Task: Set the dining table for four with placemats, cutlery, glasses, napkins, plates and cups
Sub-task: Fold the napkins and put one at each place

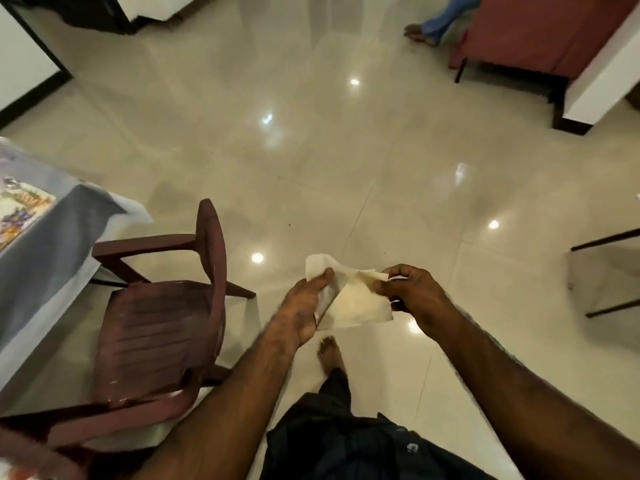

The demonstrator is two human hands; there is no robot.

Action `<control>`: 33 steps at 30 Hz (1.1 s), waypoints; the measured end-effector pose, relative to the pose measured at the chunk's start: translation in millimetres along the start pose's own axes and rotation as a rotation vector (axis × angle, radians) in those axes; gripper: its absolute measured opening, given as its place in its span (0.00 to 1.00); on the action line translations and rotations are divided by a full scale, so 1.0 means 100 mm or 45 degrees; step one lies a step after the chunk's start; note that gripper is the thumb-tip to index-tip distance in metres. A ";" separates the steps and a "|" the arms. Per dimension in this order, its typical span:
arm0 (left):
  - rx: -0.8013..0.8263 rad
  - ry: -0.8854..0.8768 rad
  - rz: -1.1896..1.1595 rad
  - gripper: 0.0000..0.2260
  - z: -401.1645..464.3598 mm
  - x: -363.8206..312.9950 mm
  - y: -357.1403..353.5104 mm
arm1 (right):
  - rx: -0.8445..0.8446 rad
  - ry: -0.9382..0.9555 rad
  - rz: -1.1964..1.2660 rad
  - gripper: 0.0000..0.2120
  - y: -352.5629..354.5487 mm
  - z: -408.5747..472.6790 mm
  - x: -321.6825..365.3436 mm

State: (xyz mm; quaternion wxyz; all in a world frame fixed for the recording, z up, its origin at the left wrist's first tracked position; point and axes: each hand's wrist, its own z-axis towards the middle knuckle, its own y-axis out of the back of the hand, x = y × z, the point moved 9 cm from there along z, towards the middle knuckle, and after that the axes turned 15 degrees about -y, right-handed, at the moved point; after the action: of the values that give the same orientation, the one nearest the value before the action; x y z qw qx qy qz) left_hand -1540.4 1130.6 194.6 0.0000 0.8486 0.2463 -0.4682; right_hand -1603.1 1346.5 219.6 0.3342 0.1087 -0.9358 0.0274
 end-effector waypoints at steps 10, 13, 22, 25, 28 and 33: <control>-0.158 -0.004 0.165 0.10 1.77 -1.32 -0.04 | 0.081 -0.182 -0.147 0.09 -0.41 1.43 1.94; -0.254 -0.050 0.172 0.10 2.24 -1.68 0.03 | 0.212 -0.186 -0.213 0.08 -0.69 1.88 2.51; -0.652 -0.067 0.019 0.21 3.40 -2.75 0.39 | 0.503 -0.018 -0.663 0.06 -1.80 3.00 4.28; -0.683 -0.097 -0.086 0.16 3.61 -3.03 0.49 | 0.662 -0.100 -0.654 0.09 -2.31 3.17 4.74; -0.725 -0.121 -0.311 0.29 3.89 -3.26 0.69 | 0.894 -0.257 -0.490 0.10 -2.90 3.38 5.10; -0.618 -0.203 -0.731 0.31 4.48 -3.88 1.24 | 1.056 -0.288 -0.537 0.16 -4.02 3.78 5.62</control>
State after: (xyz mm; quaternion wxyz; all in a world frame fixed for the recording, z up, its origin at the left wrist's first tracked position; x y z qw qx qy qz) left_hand -2015.3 755.8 222.8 0.0890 0.6814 0.5767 -0.4417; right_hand -2171.6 804.0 272.9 0.1571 0.4228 -0.8340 0.3179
